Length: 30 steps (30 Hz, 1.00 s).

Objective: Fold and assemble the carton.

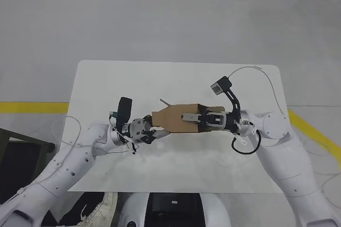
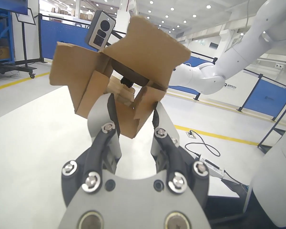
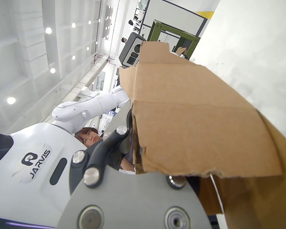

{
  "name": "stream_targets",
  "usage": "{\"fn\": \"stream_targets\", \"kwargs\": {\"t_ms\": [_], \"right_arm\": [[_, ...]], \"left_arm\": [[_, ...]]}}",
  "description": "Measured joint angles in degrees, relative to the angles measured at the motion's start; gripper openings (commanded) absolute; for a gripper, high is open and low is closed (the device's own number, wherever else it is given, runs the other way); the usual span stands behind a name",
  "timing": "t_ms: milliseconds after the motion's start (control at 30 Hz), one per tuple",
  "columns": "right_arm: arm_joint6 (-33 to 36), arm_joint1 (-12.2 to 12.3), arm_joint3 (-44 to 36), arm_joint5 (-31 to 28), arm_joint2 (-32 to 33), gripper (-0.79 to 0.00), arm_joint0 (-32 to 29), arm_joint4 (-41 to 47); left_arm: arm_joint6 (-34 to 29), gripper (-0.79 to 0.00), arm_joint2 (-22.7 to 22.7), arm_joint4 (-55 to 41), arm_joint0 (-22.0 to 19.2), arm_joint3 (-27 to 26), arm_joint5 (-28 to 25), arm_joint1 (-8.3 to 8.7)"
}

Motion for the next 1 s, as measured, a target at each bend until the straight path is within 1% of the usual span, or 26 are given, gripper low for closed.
{"fn": "stream_targets", "kwargs": {"t_ms": [233, 467, 667, 1000], "right_arm": [[0.0, 0.0, -0.3, 0.1, -0.2, -0.785, 0.2, 0.0], [-0.1, 0.0, -0.4, 0.0, -0.3, -0.785, 0.1, 0.0], [-0.4, 0.1, -0.5, -0.1, -0.1, -0.785, 0.0, -0.2], [-0.5, 0.2, -0.7, -0.4, 0.3, -0.785, -0.5, -0.1]], "left_arm": [[-1.1, -0.462, 2.5, -3.8, -2.1, 0.7, 0.0, 0.76], [-2.9, -0.474, 4.8, -9.4, -3.7, -1.0, 0.0, 1.49], [-3.7, -0.483, 4.5, -7.7, -4.1, -2.3, 0.0, 2.24], [-3.9, -0.536, 3.4, -5.7, -3.3, -2.6, 0.0, 2.46]]}}
